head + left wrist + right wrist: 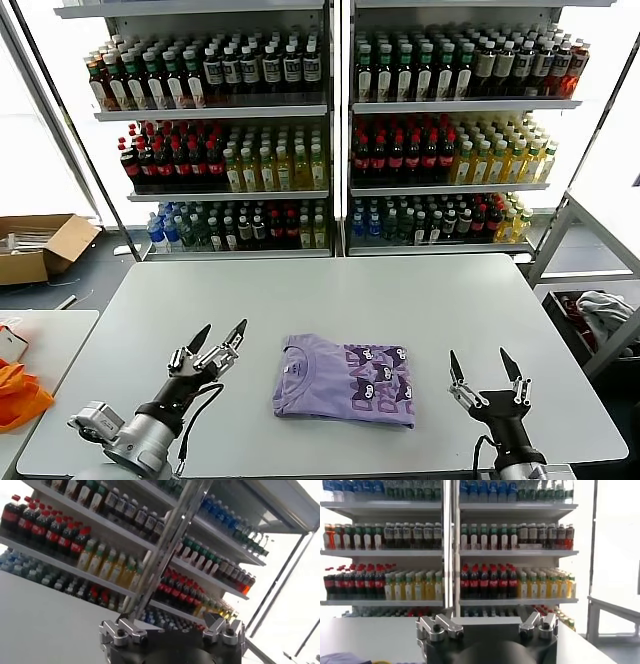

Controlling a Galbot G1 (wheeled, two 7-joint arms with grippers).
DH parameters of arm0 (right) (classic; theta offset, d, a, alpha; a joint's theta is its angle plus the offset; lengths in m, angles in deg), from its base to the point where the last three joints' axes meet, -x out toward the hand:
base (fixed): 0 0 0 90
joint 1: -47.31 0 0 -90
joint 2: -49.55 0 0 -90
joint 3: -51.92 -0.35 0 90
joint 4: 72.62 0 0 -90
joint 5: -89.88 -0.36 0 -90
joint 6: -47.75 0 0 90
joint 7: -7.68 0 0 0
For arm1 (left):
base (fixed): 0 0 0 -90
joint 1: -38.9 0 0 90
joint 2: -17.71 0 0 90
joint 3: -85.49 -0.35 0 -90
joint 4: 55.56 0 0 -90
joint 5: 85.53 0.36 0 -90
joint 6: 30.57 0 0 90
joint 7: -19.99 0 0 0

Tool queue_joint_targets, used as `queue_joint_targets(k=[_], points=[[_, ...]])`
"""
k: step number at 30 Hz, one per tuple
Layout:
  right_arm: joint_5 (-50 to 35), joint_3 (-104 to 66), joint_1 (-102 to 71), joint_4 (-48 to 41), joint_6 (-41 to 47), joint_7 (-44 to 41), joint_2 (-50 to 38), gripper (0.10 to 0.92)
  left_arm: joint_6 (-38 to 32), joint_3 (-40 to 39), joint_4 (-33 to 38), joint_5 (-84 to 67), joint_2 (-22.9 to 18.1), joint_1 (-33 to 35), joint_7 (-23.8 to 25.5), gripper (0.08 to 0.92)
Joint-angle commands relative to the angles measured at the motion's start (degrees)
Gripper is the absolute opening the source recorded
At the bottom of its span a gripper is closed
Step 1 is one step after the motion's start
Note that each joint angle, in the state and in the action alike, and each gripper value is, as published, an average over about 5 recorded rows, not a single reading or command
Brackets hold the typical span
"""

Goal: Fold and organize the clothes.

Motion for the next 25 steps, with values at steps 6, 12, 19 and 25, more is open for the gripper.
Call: queue_joint_targets(k=[6, 12, 19, 25], points=[[0.42, -3.6, -2.16, -0.54, -0.51, 0.13, 2.22, 0.823, -0.13, 3.22, -1.08, 2.31, 1.1, 0.9, 3.76, 0.823], [0.84, -3.72, -1.83, -0.32, 0.11, -0.19, 2.64, 0.823, -0.09, 3.31, -1.03, 2.27, 1.19, 1.07, 3.93, 0.823], [1.18, -3.36, -1.44, -0.27, 0.32, -0.63, 2.97, 0.823, 0.76, 3.34, -0.77, 2.64, 1.49, 1.21, 5.31, 0.823], [1.7, -3.06, -1.32, -0.06, 0.49, -1.08, 3.23, 0.823, 0.75, 3.83, -0.78, 4.33, 1.95, 1.66, 7.3, 0.822]])
